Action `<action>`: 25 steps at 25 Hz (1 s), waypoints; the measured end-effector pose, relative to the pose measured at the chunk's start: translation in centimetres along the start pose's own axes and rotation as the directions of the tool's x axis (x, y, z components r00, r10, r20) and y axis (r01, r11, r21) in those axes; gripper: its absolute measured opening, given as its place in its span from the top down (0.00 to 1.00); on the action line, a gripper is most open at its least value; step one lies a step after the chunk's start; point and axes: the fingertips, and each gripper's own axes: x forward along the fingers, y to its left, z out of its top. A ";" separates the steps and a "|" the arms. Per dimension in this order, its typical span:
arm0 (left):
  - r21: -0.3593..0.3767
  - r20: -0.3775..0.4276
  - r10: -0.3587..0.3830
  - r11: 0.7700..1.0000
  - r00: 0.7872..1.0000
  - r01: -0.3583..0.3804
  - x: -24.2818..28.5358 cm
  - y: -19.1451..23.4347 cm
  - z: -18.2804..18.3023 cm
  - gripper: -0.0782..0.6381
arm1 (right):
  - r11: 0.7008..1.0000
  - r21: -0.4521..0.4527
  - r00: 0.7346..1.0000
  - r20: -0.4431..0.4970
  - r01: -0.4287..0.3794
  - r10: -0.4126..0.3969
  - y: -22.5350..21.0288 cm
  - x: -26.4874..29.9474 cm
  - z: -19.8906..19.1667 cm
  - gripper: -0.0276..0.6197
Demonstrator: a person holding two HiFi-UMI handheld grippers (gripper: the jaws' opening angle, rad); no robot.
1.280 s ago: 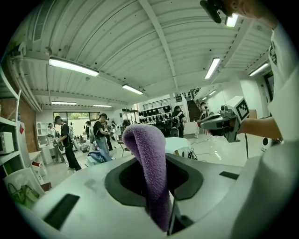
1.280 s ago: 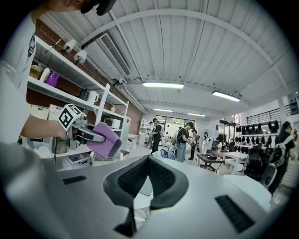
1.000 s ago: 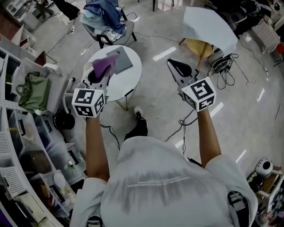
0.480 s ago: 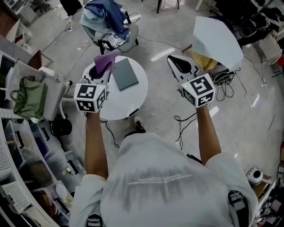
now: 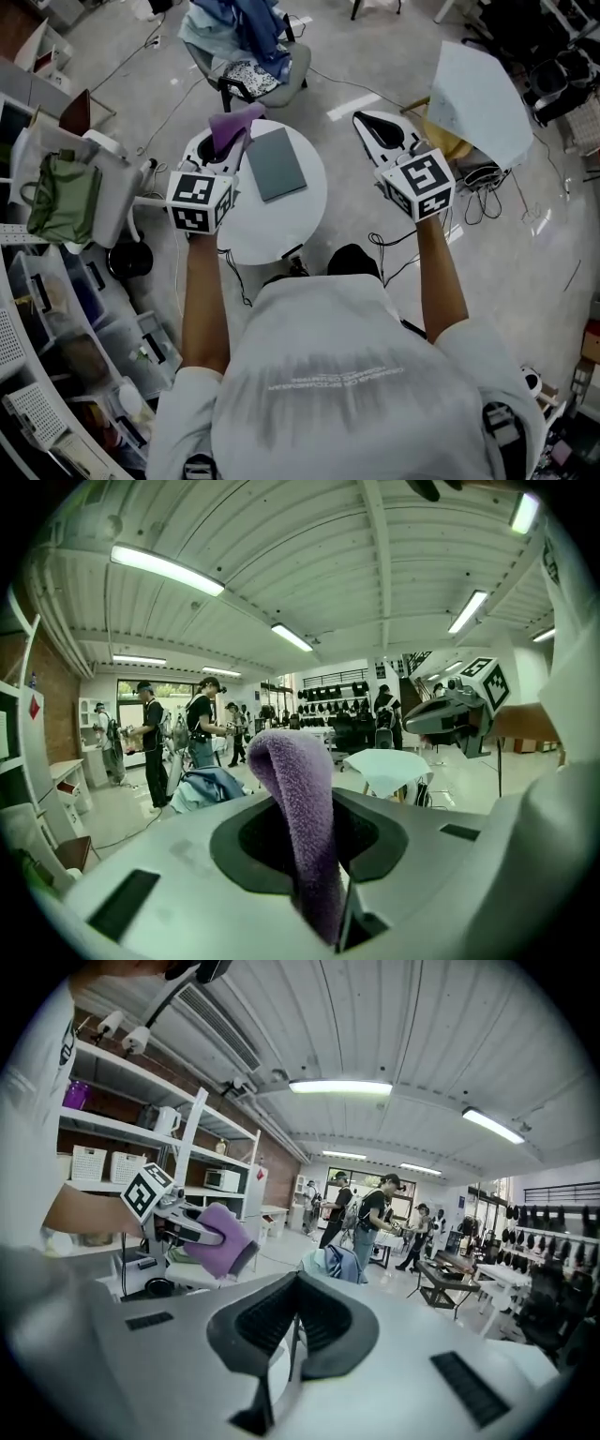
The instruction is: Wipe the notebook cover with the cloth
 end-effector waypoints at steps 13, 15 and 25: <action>-0.048 -0.159 0.127 0.990 0.979 -0.136 7.0 3.6 -4.3 0.77 | 0.977 0.015 0.977 -0.036 -0.211 0.212 -4.6 10.5 -3.4 0.96; -0.048 -0.187 0.146 0.986 0.971 -0.158 8.5 4.0 -4.9 0.77 | 0.968 0.016 0.967 -0.050 -0.249 0.250 -5.4 12.0 -4.3 0.96; 0.021 -0.377 0.183 0.982 0.908 -0.190 16.8 5.1 -11.1 0.77 | 0.906 0.112 0.903 -0.098 -0.408 0.419 -7.1 17.6 -10.0 0.96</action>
